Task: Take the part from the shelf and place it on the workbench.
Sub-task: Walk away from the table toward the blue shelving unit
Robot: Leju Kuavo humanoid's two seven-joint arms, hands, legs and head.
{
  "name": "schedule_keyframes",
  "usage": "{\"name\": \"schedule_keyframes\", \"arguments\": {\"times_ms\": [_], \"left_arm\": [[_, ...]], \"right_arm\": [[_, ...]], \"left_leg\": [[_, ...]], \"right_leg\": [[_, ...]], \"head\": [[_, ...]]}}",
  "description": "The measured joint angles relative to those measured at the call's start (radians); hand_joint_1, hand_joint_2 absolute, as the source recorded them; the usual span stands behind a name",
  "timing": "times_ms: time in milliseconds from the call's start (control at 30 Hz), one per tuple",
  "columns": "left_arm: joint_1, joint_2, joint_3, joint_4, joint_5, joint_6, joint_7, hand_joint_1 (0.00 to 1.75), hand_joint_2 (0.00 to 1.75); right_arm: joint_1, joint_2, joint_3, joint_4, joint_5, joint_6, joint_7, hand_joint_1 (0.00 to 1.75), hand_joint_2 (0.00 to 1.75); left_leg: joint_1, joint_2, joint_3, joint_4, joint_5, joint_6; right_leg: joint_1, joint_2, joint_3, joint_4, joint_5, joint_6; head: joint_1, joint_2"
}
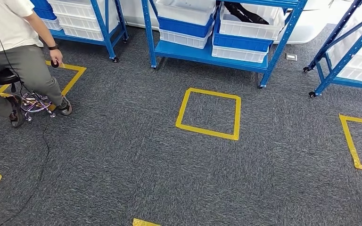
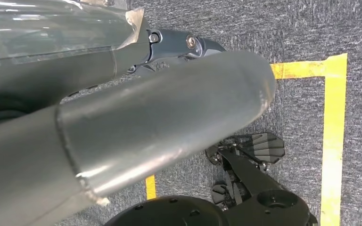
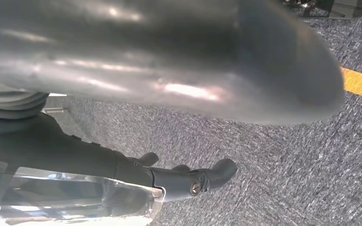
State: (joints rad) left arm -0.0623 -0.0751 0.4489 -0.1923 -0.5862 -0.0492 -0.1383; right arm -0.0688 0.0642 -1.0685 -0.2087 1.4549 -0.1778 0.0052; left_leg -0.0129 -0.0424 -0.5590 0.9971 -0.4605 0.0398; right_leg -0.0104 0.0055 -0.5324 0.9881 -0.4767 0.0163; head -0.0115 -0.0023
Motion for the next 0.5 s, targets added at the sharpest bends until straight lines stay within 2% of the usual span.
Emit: {"name": "schedule_keyframes", "arguments": {"times_ms": [133,200,233,300,333,367,400,433,467,500], "left_arm": [[0.000,0.002,0.001,0.000,-0.003,0.004,0.000,0.00,0.00],[-0.001,0.001,0.002,0.000,-0.003,0.007,0.000,0.00,0.00],[-0.001,0.001,0.002,0.000,-0.003,0.008,0.000,0.00,0.00],[-0.001,0.002,0.002,0.000,-0.003,0.009,0.000,0.00,0.00],[-0.001,0.002,0.002,0.000,-0.003,0.009,0.001,0.00,0.00],[0.000,0.002,0.002,0.000,-0.003,0.009,0.001,0.00,0.00],[0.000,0.002,0.002,0.000,-0.004,0.009,0.001,0.00,0.00],[0.000,0.001,0.002,0.000,-0.004,0.009,0.001,0.00,0.00],[0.000,0.001,0.002,0.000,-0.005,0.009,0.002,0.00,0.00],[0.000,0.001,0.002,0.000,-0.005,0.009,0.002,0.00,0.00]], "right_arm": [[0.000,0.003,0.000,0.000,-0.002,-0.001,0.001,0.00,0.00],[-0.001,0.004,0.000,0.000,-0.002,-0.002,0.002,0.00,0.00],[-0.001,0.005,0.000,0.000,-0.003,-0.003,0.002,0.00,0.00],[0.000,0.005,0.000,0.000,-0.003,-0.003,0.002,0.00,0.00],[0.000,0.006,0.000,0.000,-0.004,-0.003,0.003,0.00,0.00],[0.002,0.005,0.000,0.000,-0.004,-0.003,0.004,0.00,0.00],[0.002,0.005,0.000,0.000,-0.004,-0.003,0.004,0.00,0.00],[0.002,0.004,0.000,0.000,-0.004,-0.003,0.005,0.00,0.00],[0.002,0.003,0.000,0.000,-0.004,-0.003,0.005,0.00,0.00],[0.001,0.002,0.000,0.000,-0.004,-0.003,0.005,0.00,0.00]], "left_leg": [[-0.003,0.000,0.002,-0.003,0.000,0.011],[0.004,0.002,0.013,-0.021,0.008,0.020],[0.007,0.004,0.018,-0.029,0.013,0.024],[0.010,0.006,0.019,-0.033,0.015,0.027],[0.010,0.007,0.018,-0.033,0.015,0.027],[0.010,0.007,0.018,-0.032,0.014,0.026],[0.011,0.006,0.018,-0.031,0.013,0.024],[0.013,0.005,0.019,-0.029,0.012,0.021],[0.014,0.004,0.019,-0.024,0.008,0.016],[0.014,0.003,0.018,-0.019,0.004,0.009]], "right_leg": [[-0.001,0.000,0.002,-0.005,0.000,0.008],[0.002,-0.002,-0.008,0.020,-0.015,0.012],[0.003,-0.003,-0.028,0.061,-0.035,0.010],[-0.001,-0.004,-0.094,0.191,-0.092,0.004],[-0.003,-0.004,-0.125,0.250,-0.113,0.005],[-0.005,-0.004,-0.141,0.280,-0.118,0.010],[-0.007,-0.004,-0.136,0.268,-0.106,0.019],[-0.010,-0.004,-0.111,0.218,-0.081,0.029],[-0.014,-0.003,-0.074,0.143,-0.051,0.038],[-0.015,-0.002,-0.040,0.076,-0.026,0.042]], "head": [[0.000,0.000],[0.001,0.000],[0.002,0.000],[0.004,0.000],[0.004,0.000],[0.004,0.000],[0.004,0.000],[0.005,0.000],[0.005,0.000],[0.006,0.000]]}}
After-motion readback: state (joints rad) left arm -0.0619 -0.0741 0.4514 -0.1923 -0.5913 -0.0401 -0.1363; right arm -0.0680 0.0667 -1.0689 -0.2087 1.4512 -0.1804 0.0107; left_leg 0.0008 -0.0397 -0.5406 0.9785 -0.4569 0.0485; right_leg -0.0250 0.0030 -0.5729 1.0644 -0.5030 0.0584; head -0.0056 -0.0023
